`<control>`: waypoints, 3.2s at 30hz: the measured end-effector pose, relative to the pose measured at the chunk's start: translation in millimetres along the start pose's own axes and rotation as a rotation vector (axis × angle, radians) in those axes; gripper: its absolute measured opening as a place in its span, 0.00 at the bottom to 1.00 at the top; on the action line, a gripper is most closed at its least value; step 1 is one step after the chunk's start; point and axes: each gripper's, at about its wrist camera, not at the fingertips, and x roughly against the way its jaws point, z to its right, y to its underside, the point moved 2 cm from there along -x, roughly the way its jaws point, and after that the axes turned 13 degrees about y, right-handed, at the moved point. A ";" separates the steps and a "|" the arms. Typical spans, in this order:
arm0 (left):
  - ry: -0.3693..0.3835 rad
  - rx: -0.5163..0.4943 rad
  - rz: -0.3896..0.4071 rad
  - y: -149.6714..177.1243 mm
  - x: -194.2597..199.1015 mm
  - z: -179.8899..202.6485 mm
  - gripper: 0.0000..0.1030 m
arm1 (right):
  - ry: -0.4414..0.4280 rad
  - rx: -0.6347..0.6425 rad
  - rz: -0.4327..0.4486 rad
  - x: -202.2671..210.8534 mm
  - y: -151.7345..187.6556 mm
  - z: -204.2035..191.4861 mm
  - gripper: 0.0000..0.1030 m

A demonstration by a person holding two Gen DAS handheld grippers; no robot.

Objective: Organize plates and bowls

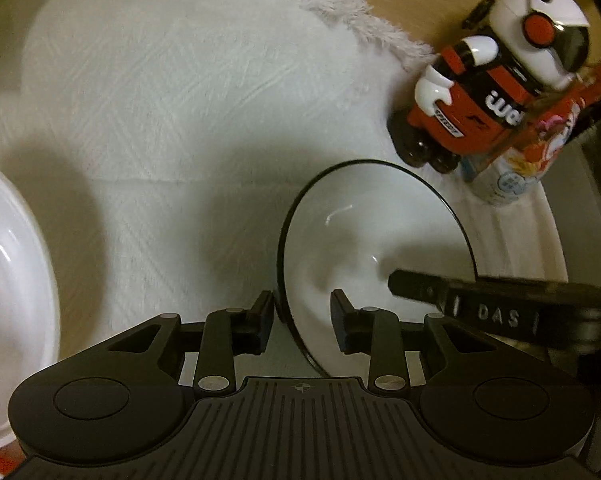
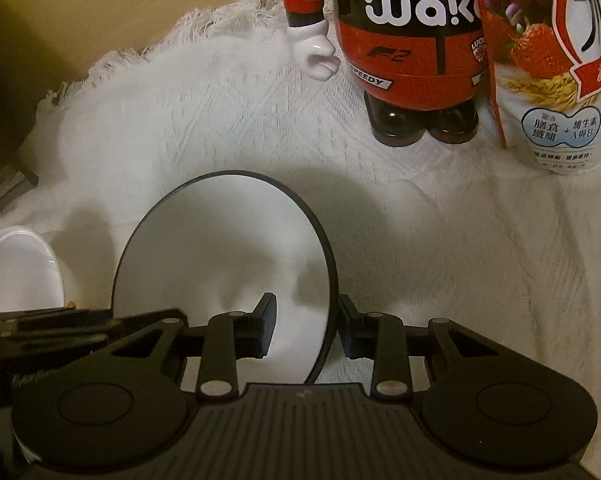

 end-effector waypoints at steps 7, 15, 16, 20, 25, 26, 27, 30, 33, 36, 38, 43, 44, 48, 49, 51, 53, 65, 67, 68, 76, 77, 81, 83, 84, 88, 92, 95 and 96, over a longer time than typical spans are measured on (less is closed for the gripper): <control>0.026 0.037 -0.057 -3.5 -17.6 -11.7 0.32 | 0.022 0.018 -0.010 -11.6 -3.0 -6.0 0.34; 0.051 0.124 -0.079 -8.1 -28.2 -21.8 0.26 | 0.002 0.049 -0.016 -14.9 -2.7 -10.2 0.44; 0.057 0.149 -0.081 -8.9 -27.8 -24.6 0.25 | 0.004 0.055 -0.015 -14.7 -2.8 -11.2 0.45; 0.077 0.196 -0.077 -8.7 -26.3 -30.3 0.24 | 0.003 0.074 -0.012 -14.7 -3.8 -13.0 0.47; 0.048 0.148 -0.068 -1.9 -24.5 -21.8 0.26 | 0.003 0.075 -0.004 -13.1 -1.2 -10.8 0.45; 0.050 0.144 -0.063 -0.2 -22.6 -19.4 0.27 | 0.004 0.070 -0.010 -12.3 -0.8 -9.6 0.45; 0.053 0.140 -0.061 0.4 -21.2 -17.1 0.28 | 0.001 0.065 -0.014 -10.7 -0.4 -8.1 0.45; 0.051 0.118 -0.048 2.4 -13.0 -3.6 0.29 | -0.012 0.058 -0.001 0.9 1.0 -1.5 0.44; 0.033 0.103 -0.025 2.8 0.6 16.0 0.29 | -0.031 0.049 0.038 24.4 3.7 6.1 0.44; 0.023 0.070 -0.003 5.8 15.4 44.4 0.30 | -0.054 0.038 0.076 49.7 7.8 19.6 0.43; 0.026 0.049 -0.003 9.8 20.5 64.2 0.30 | -0.060 0.032 0.105 68.4 12.9 33.1 0.43; 0.062 -0.018 -0.021 27.0 19.9 114.4 0.30 | -0.053 0.019 0.157 104.6 31.3 74.0 0.43; 0.072 -0.030 -0.025 31.5 18.8 121.9 0.30 | -0.053 0.013 0.162 110.0 35.4 82.9 0.43; 0.117 -0.062 -0.057 50.2 8.8 150.8 0.30 | -0.047 -0.010 0.179 127.0 53.7 119.2 0.43; 0.124 -0.065 -0.068 55.8 5.6 156.9 0.30 | -0.045 -0.014 0.179 129.5 59.3 127.2 0.43; 0.124 -0.070 -0.093 67.4 -2.2 165.5 0.30 | -0.045 -0.025 0.167 131.1 70.5 140.2 0.43; 0.111 -0.084 -0.109 80.2 -8.6 171.8 0.30 | -0.048 -0.025 0.154 130.8 84.2 150.3 0.43; -0.027 -0.072 -0.156 122.5 -29.2 153.6 0.29 | -0.106 0.036 0.095 88.9 131.7 147.8 0.42; -0.032 -0.073 -0.147 122.0 -28.3 153.8 0.28 | -0.095 0.064 0.115 89.8 134.3 143.7 0.42; -0.029 -0.073 -0.143 122.3 -27.2 153.6 0.28 | -0.091 0.071 0.119 90.2 135.1 143.1 0.42; -0.023 -0.051 -0.106 127.1 -11.1 151.8 0.24 | -0.112 0.061 0.126 91.4 136.2 146.7 0.41; -0.024 -0.048 -0.099 127.6 -8.6 151.6 0.24 | -0.114 0.060 0.125 91.3 135.9 146.8 0.41; -0.034 -0.045 -0.074 129.4 -0.1 152.6 0.24 | -0.116 0.061 0.123 91.2 136.8 146.3 0.41; -0.042 -0.041 -0.056 129.6 5.0 151.3 0.24 | -0.107 0.064 0.132 93.4 137.0 146.0 0.41; -0.047 -0.036 -0.046 129.8 7.3 150.7 0.24 | -0.101 0.066 0.139 94.8 136.5 145.9 0.41; -0.044 -0.019 -0.021 130.0 15.8 148.7 0.22 | -0.079 0.080 0.175 101.5 134.1 146.1 0.41; -0.046 -0.028 -0.005 134.8 19.7 152.4 0.22 | -0.041 0.124 0.240 110.1 135.0 143.5 0.43; -0.049 -0.054 0.012 138.3 21.2 157.6 0.22 | 0.018 0.160 0.314 117.8 137.6 140.8 0.53; -0.054 -0.070 0.015 138.8 21.3 159.0 0.21 | 0.036 0.166 0.333 119.2 138.1 140.3 0.54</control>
